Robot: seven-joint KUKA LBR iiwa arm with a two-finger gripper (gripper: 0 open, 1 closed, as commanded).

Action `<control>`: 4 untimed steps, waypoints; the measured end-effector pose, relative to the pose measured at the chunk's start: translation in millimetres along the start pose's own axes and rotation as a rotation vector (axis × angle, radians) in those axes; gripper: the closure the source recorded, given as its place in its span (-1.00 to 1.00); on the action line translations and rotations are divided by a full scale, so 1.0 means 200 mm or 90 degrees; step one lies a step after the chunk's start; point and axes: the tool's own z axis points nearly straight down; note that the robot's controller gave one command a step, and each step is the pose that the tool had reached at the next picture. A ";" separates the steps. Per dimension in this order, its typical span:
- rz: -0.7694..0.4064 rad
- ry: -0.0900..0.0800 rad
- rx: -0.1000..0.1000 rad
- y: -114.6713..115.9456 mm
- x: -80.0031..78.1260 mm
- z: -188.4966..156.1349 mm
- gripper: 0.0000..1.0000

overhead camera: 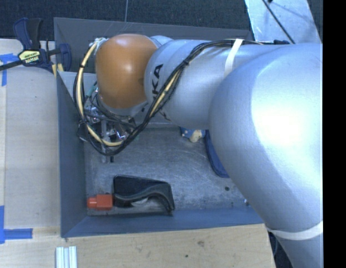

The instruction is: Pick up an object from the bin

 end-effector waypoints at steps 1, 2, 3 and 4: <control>0.101 0.004 0.001 -0.02 0.03 0.01 -1.00; 0.308 0.005 0.002 -0.02 0.06 0.16 -1.00; 0.307 0.004 0.002 -0.03 0.05 0.16 -1.00; 0.307 0.004 0.002 -0.03 0.05 0.16 1.00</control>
Offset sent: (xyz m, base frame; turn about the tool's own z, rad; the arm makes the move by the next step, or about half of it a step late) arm -0.0065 -0.0045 -0.0019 0.1587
